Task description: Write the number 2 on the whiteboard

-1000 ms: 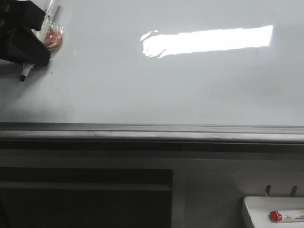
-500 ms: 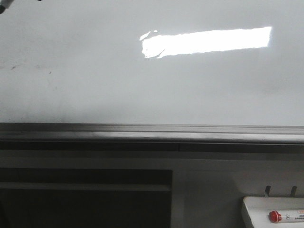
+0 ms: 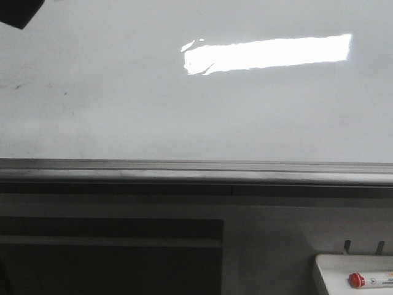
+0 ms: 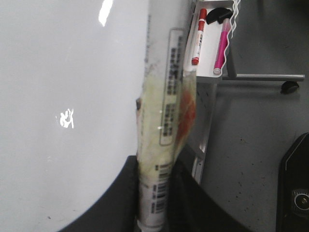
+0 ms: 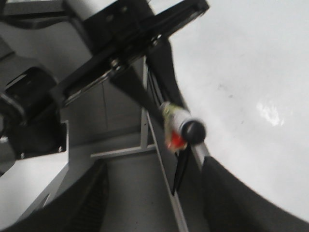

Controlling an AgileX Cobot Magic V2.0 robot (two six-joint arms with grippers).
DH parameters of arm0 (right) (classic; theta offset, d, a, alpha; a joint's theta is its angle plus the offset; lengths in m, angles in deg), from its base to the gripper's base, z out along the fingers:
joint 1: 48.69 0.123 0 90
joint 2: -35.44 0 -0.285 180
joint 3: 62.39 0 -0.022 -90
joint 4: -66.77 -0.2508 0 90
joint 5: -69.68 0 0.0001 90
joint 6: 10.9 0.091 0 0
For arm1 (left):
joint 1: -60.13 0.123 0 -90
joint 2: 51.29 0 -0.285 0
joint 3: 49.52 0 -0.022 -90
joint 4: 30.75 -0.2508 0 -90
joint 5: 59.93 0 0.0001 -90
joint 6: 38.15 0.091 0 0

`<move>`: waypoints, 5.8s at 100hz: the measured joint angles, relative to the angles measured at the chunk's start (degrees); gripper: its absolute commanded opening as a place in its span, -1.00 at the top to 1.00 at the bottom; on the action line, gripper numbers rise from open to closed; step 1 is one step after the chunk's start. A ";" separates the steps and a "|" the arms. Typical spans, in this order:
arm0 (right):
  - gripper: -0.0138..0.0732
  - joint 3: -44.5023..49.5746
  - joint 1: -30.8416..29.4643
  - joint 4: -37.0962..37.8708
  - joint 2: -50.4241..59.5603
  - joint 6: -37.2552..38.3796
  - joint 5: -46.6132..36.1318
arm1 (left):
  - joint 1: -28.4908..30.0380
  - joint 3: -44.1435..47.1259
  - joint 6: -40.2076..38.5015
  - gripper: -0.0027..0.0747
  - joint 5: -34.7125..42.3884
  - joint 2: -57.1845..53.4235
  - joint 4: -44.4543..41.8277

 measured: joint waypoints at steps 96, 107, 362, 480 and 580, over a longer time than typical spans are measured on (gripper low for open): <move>0.77 -5.76 5.14 -2.38 -16.83 -0.61 -2.79 | 0.00 0.00 0.12 0.98 -3.81 -0.03 -0.09; 0.77 -5.76 5.14 -2.46 -16.83 -0.61 -2.79 | 0.00 0.00 0.00 0.98 -3.69 -0.03 -0.33; 0.78 -10.26 -11.68 -6.47 -27.41 -0.70 -16.95 | 0.10 6.53 -43.65 0.98 -3.97 -48.82 -13.15; 0.80 -4.98 -8.74 -10.89 -31.75 0.47 -9.76 | 0.10 7.55 -43.65 0.98 -0.11 -48.82 -11.07; 0.80 -1.97 -23.45 -11.88 -5.67 0.59 3.07 | 0.10 7.57 -43.54 0.88 1.15 -47.53 -6.16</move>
